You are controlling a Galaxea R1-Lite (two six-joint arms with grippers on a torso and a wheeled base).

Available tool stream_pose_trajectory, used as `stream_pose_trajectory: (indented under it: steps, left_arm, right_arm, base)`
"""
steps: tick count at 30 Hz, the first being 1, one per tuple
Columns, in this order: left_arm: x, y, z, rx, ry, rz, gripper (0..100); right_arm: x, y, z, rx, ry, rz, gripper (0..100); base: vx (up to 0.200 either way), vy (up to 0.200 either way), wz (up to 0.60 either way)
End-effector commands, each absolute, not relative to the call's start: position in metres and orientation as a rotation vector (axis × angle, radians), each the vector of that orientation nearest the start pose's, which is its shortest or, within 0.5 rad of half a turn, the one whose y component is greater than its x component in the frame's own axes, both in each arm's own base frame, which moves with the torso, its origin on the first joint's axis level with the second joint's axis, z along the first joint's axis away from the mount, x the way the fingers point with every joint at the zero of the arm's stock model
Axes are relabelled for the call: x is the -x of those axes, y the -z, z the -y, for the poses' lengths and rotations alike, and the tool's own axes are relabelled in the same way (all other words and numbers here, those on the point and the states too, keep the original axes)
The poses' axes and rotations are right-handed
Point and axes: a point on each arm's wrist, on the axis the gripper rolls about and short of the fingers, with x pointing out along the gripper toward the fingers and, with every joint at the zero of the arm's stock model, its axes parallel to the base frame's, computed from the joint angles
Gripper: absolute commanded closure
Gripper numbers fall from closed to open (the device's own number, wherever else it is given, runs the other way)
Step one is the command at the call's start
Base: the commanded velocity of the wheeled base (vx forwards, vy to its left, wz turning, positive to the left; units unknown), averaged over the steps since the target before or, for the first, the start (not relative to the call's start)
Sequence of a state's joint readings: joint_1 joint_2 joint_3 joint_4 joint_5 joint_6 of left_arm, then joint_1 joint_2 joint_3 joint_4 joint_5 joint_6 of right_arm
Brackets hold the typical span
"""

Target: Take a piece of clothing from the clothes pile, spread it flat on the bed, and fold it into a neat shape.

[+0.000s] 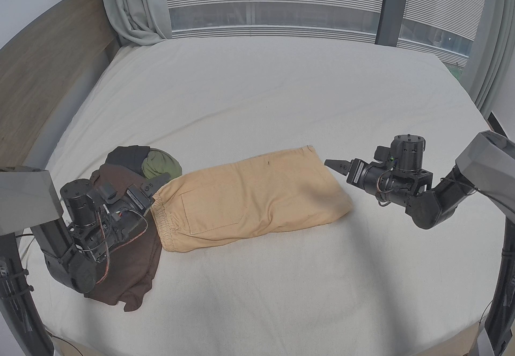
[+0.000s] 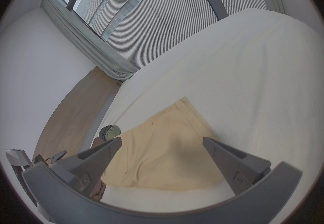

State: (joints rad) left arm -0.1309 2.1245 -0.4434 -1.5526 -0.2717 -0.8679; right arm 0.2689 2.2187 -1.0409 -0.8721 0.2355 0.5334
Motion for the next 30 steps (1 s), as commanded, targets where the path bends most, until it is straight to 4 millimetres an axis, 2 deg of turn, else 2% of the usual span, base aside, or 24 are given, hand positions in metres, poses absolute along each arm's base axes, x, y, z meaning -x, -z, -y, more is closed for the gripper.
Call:
stream_pose_trajectory:
  steps: [1, 4, 10, 12, 14, 15, 18, 24, 30]
  left_arm:
    - [-0.291, -0.092, 0.059, 0.839, 0.447, -0.254, 0]
    - [-0.288, -0.093, 0.065, 0.76, 0.524, -0.263, 0]
    - [-0.288, -0.081, 0.064, 0.662, 0.512, -0.279, 0]
    - [-0.291, -0.077, 0.063, 0.633, 0.505, -0.28, 0]
    - [-0.291, -0.077, 0.063, 0.633, 0.505, -0.28, 0]
    - [-0.29, -0.073, 0.063, 0.586, 0.5, -0.28, 0]
    - [-0.29, -0.069, 0.062, 0.551, 0.494, -0.287, 0]
    - [-0.295, -0.056, 0.053, 0.547, 0.453, -0.314, 0]
    - [-0.295, -0.056, 0.053, 0.547, 0.453, -0.315, 0]
  right_arm:
    - [-0.366, -0.101, -0.113, -0.529, -0.433, -0.413, 0]
    - [-0.358, -0.093, -0.108, -0.555, -0.422, -0.425, 0]
    - [-0.347, -0.078, -0.09, -0.571, -0.419, -0.418, 0]
    - [-0.347, -0.058, -0.084, -0.589, -0.415, -0.45, 0]
    - [-0.347, -0.058, -0.084, -0.589, -0.415, -0.45, 0]
    - [-0.352, -0.041, -0.083, -0.592, -0.403, -0.466, 0]
    - [-0.353, -0.028, -0.084, -0.592, -0.392, -0.504, 0]
    - [-0.357, -0.006, -0.088, -0.612, -0.376, -0.56, 0]
    - [-0.365, 0.012, -0.094, -0.628, -0.37, -0.593, 0]
  base:
    - [0.0, 0.0, 0.0]
    - [0.0, 0.0, 0.0]
    - [0.0, 0.0, 0.0]
    - [0.0, 0.0, 0.0]
    - [0.0, 0.0, 0.0]
    - [0.0, 0.0, 0.0]
    - [0.0, 0.0, 0.0]
    - [0.0, 0.0, 0.0]
    - [0.0, 0.0, 0.0]
